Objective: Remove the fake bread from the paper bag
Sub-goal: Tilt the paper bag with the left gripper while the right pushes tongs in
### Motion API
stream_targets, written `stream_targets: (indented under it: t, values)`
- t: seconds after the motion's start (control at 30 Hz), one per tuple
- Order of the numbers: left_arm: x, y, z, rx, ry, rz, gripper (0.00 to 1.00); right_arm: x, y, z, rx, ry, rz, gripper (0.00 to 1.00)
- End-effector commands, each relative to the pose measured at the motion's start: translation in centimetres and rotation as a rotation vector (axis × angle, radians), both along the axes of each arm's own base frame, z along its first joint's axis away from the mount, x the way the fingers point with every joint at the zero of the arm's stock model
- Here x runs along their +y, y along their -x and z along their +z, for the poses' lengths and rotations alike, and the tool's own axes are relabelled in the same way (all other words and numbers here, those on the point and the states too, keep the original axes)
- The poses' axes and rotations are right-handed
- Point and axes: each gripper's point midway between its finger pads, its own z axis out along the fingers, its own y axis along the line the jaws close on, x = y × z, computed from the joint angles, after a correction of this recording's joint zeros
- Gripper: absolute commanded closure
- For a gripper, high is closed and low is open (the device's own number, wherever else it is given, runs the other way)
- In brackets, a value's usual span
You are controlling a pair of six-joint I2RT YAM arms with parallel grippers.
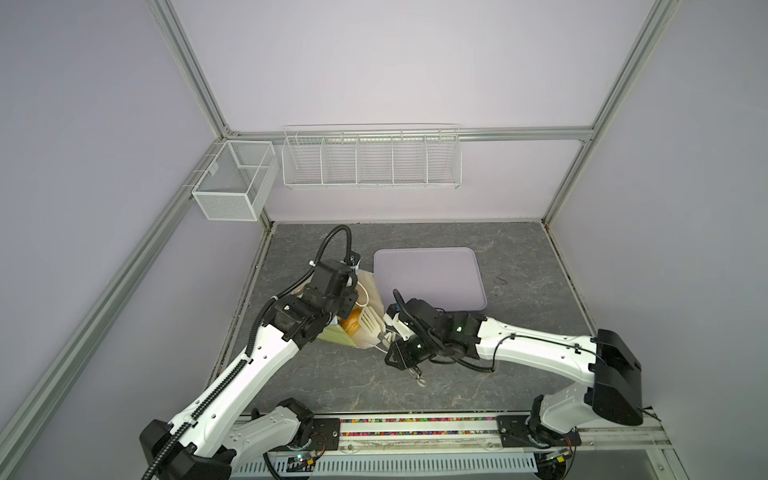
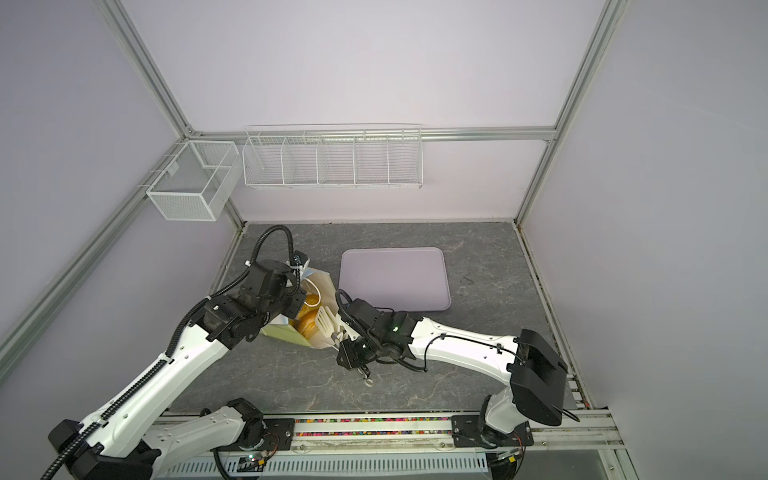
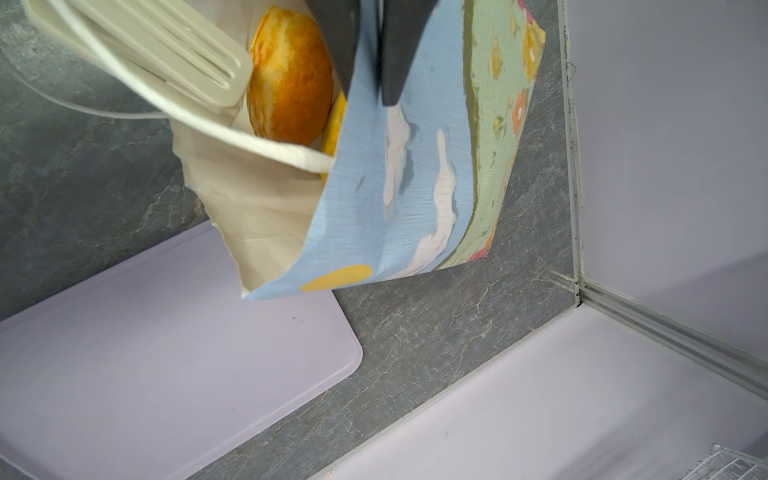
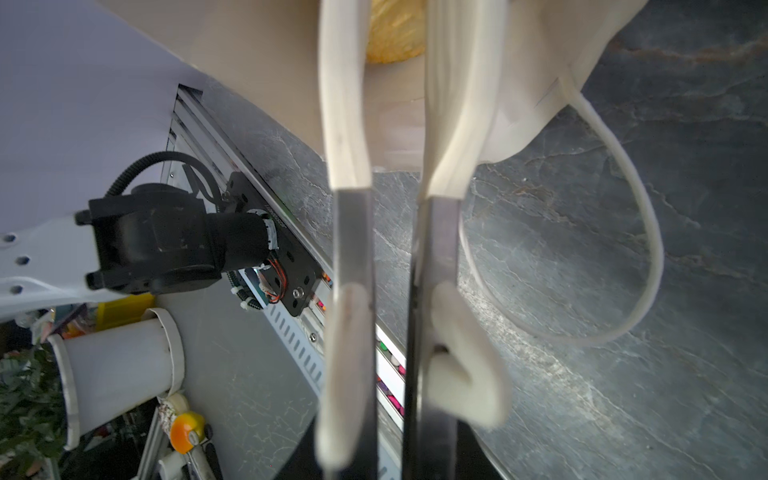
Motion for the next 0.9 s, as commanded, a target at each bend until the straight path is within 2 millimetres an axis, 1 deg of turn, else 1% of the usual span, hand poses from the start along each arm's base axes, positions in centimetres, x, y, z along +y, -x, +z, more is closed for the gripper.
stream_targets:
  t: [0.0,0.17,0.4,0.6,0.87]
  values:
    - [-0.5,0.0,0.2,-0.008,0.031,-0.004,0.89,0.3,0.2,0.1,0.058,-0.019,-0.068,0.63]
    - [-0.8,0.1,0.2,-0.007,0.054,-0.010,0.89,0.6,0.2,0.5,0.112,-0.035,-0.126,0.59]
    - [-1.1,0.0,0.1,-0.012,0.068,-0.016,0.89,1.7,0.1,0.7,0.169,-0.068,-0.166,0.55]
    - [-1.1,0.2,0.2,-0.021,0.080,-0.026,0.89,2.2,0.3,-0.1,0.203,-0.025,-0.170,0.53]
    - [-0.7,0.7,-0.1,-0.027,0.080,-0.024,0.89,3.7,0.8,-0.4,0.225,-0.009,-0.141,0.52]
